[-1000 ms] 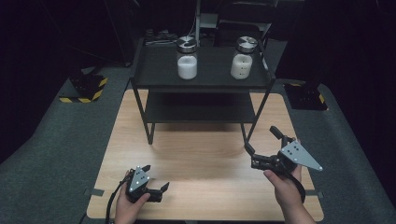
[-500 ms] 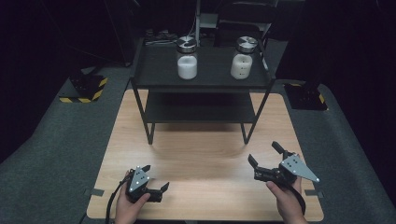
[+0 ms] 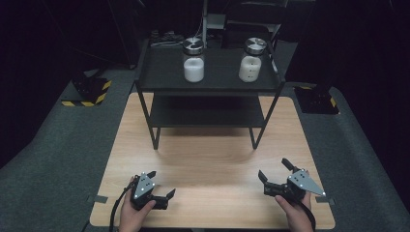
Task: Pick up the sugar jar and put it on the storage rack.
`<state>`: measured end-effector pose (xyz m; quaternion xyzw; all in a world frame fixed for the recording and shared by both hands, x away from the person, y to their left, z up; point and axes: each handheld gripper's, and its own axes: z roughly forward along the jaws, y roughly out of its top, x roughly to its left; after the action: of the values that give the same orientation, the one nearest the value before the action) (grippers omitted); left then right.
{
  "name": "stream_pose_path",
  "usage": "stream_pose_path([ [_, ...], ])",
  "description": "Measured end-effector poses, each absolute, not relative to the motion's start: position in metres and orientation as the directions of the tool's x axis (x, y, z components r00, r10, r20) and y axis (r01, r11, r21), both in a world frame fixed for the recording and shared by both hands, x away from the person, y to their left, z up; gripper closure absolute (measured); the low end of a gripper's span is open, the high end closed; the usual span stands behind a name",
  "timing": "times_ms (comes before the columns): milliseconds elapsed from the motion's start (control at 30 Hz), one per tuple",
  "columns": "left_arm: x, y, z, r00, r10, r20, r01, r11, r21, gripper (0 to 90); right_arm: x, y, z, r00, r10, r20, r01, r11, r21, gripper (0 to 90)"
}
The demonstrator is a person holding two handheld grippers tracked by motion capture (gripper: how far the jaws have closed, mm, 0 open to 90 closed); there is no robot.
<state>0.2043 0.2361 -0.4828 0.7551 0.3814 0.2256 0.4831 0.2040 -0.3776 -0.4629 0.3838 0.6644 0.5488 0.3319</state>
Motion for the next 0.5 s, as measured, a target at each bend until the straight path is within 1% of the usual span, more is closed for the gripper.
stream_pose_path([
  [500, 0.205, 0.235, -0.482, 0.611, 0.791, -0.023, 0.357, -0.250, 0.900, 0.6, 0.198, -0.384, -0.479, -0.453, 0.891, -0.018, 0.204, 0.123, 0.971, 0.2],
])
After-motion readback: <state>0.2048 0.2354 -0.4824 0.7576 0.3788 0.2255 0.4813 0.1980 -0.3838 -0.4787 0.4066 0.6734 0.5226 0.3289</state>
